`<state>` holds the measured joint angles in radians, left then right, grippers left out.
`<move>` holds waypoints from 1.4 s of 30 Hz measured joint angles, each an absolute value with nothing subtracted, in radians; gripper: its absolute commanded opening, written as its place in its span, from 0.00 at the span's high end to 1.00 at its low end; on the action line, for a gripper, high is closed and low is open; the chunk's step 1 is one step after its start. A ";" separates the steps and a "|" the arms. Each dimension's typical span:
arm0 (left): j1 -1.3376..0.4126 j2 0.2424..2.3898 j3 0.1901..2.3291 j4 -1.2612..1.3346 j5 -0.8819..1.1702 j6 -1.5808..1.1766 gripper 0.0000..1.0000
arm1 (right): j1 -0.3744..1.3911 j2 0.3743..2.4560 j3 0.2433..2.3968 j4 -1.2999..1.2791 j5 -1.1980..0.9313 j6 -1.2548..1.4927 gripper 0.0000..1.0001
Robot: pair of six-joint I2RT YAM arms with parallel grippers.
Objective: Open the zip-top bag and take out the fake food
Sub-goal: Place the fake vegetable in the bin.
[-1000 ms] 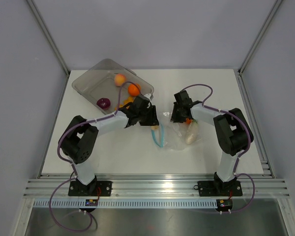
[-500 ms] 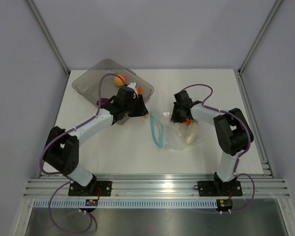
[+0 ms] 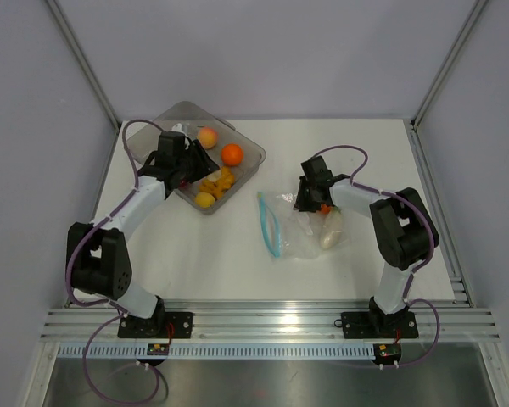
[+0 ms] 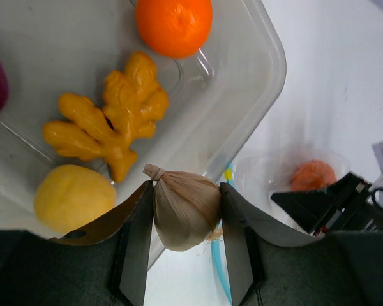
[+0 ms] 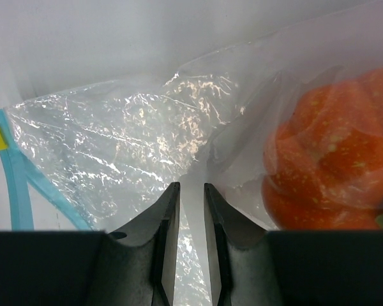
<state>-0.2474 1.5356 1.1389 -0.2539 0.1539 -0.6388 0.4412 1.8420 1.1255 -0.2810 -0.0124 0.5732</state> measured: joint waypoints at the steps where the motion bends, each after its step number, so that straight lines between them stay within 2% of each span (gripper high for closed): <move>1: -0.233 1.542 1.150 -0.254 0.157 -0.649 0.60 | 0.441 1.842 1.125 -0.282 -0.014 0.573 0.72; 7: -0.156 1.642 1.252 -0.242 0.171 -0.698 0.59 | 0.441 1.841 1.124 -0.281 -0.019 0.573 0.72; 8: -0.147 1.655 1.262 -0.243 0.171 -0.702 0.55 | 0.441 1.841 1.124 -0.281 -0.019 0.573 0.71; 11: -0.120 1.685 1.281 -0.251 0.168 -0.709 0.52 | 0.441 1.841 1.123 -0.278 -0.020 0.573 0.71; 14: -0.096 1.697 1.289 -0.255 0.168 -0.712 0.43 | 0.441 1.841 1.122 -0.274 -0.020 0.574 0.70; 15: -0.090 1.699 1.289 -0.255 0.168 -0.712 0.34 | 0.441 1.841 1.122 -0.274 -0.020 0.574 0.70; 19: -0.076 1.698 1.289 -0.255 0.161 -0.718 0.23 | 0.441 1.841 1.121 -0.274 -0.020 0.574 0.68; 25: -0.076 1.677 1.268 -0.253 0.161 -0.720 0.22 | 0.441 1.829 1.115 -0.274 -0.020 0.574 0.65; 42: -0.214 1.421 0.943 -0.094 0.284 -0.795 0.25 | 0.441 1.787 1.092 -0.258 -0.020 0.577 0.62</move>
